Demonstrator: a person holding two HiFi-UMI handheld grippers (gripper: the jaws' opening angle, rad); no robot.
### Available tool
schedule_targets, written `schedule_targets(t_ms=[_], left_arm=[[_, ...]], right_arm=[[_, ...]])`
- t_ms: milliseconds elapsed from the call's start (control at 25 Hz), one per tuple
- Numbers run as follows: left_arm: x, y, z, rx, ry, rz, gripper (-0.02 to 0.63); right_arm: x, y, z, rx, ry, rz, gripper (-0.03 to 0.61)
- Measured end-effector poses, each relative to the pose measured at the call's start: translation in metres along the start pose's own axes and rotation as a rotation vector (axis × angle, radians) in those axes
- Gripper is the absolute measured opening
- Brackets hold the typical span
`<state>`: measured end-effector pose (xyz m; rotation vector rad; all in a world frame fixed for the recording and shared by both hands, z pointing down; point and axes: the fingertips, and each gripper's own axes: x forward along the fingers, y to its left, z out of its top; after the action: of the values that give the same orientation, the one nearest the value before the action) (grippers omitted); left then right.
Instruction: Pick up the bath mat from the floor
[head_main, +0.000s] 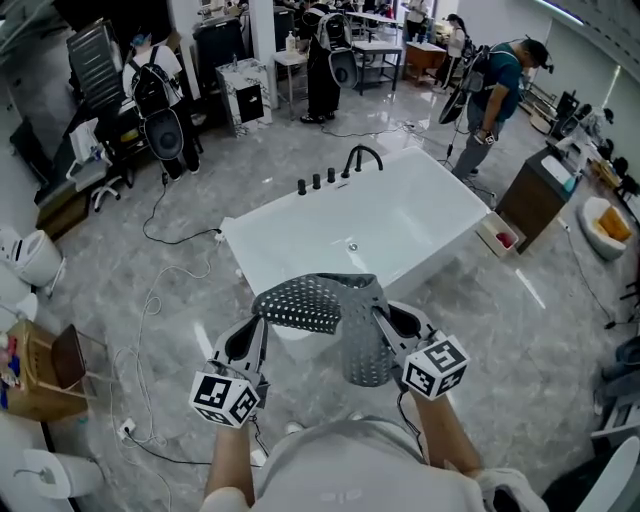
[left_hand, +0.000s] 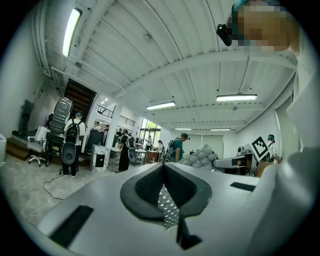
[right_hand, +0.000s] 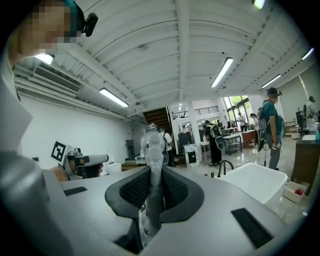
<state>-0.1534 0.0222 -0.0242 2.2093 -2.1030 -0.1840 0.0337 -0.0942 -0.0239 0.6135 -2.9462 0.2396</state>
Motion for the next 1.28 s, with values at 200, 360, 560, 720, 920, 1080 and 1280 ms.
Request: schedule_targets(t_ms=[200,360,560,720,920,1080,1280], left_arm=[[-0.003,0.003,0.001,-0.006,-0.004,0.009,0.015],[-0.002,0.002,0.002,-0.007,-0.002,0.006,0.015],[-0.002,0.003,-0.001,-0.013,0.010,0.008,0.016],[0.001,0.001,-0.003,-0.008,0.019,-0.003,0.016],[0.007,-0.002,-0.002,-0.004,0.022,-0.012,0.015],[0.005,-0.002,-0.004,-0.005,0.024,-0.015,0.016],[0.004,-0.001,-0.006,-0.014,0.031,-0.016,0.016]], right_arm=[[-0.005,-0.003,0.001,-0.002,-0.007,-0.011,0.072],[-0.007,-0.009,-0.002,0.013,-0.006,-0.022,0.074],[-0.010,-0.011,-0.008,0.015,0.008,-0.037,0.074],[-0.011,-0.013,-0.011,0.000,0.016,-0.046,0.074],[-0.012,-0.021,-0.014,0.004,0.026,-0.060,0.072],[-0.013,-0.019,-0.019,0.010,0.036,-0.067,0.072],[-0.014,-0.016,-0.022,0.012,0.043,-0.072,0.072]])
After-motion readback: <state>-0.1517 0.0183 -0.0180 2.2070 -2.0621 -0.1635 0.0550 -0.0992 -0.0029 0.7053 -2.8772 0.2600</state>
